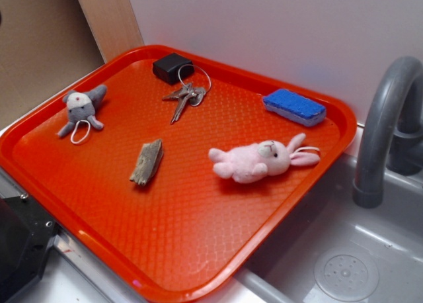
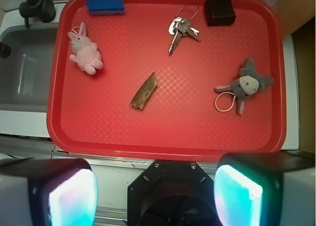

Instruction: Grab the wood chip.

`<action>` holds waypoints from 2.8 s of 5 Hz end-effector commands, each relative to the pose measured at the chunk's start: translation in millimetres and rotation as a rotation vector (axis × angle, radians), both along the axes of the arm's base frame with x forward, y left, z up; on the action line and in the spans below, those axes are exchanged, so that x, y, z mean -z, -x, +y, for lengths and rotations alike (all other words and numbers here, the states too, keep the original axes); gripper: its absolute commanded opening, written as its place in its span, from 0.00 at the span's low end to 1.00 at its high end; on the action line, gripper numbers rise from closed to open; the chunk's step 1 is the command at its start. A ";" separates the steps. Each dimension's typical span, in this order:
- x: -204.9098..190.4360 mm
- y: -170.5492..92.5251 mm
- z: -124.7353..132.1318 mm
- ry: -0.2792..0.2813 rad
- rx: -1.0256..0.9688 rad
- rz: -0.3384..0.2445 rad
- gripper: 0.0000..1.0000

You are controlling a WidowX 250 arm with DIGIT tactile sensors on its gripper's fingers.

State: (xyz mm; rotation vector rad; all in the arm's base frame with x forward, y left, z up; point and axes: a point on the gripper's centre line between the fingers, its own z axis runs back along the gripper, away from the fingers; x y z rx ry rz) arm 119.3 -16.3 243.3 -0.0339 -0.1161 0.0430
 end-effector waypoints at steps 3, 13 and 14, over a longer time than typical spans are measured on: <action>11.9 -34.2 -28.2 0.067 -0.227 -0.035 1.00; 217.8 -102.7 -21.4 0.023 -0.284 -0.203 0.00; 198.4 -96.2 -12.7 -0.023 -0.240 -0.163 0.00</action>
